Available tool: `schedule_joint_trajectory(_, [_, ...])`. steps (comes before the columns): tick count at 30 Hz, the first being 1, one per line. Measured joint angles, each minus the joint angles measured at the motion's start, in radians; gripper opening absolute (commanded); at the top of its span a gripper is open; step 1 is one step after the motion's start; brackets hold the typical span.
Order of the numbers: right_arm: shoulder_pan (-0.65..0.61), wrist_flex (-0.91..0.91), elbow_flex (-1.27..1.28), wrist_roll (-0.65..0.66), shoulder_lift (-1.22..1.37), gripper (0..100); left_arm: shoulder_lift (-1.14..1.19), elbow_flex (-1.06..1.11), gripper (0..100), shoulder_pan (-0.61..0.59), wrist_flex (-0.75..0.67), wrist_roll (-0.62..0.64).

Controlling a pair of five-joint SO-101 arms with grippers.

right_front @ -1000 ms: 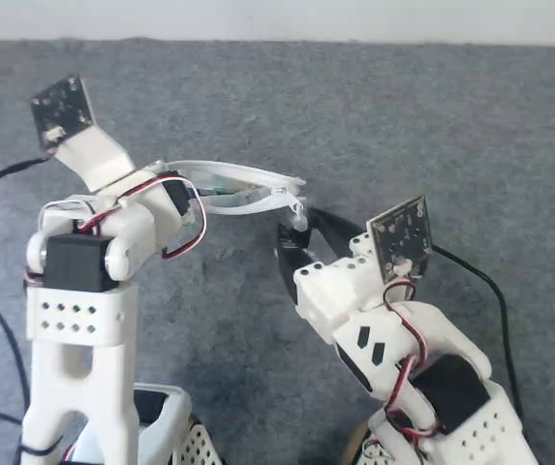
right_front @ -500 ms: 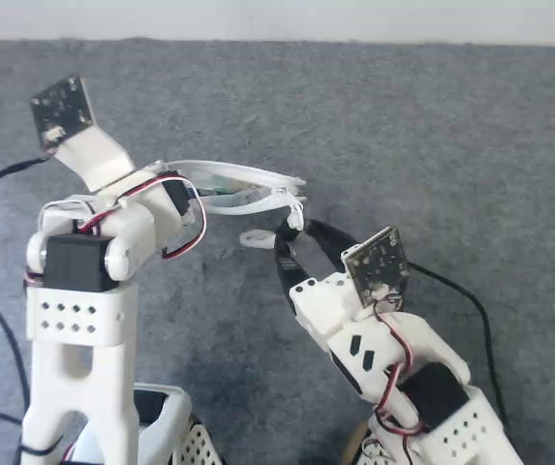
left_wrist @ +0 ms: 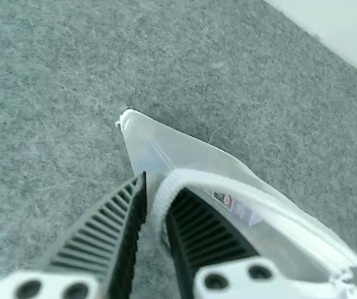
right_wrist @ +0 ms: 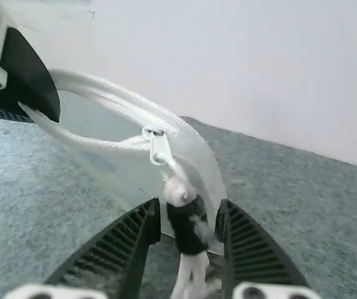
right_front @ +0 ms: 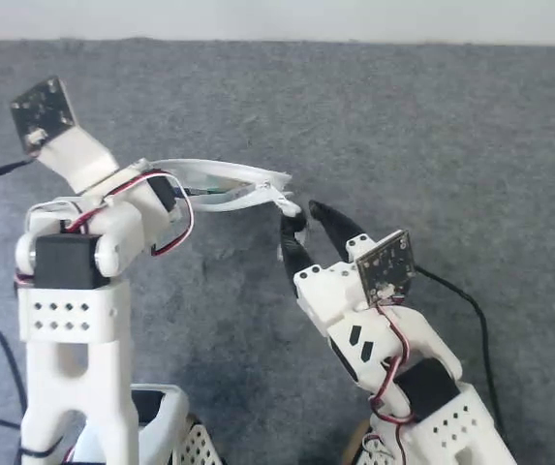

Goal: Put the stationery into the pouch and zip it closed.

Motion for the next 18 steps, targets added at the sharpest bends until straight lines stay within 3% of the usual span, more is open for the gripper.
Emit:
schedule_joint_trajectory(8, [0.003,-0.121,0.092,0.000,0.000,13.9,0.000,0.000,1,0.000,0.000,0.000])
schedule_joint_trajectory(18, [0.002,-0.255,0.167,0.092,0.000,13.9,0.000,0.000,1,0.000,0.000,0.000])
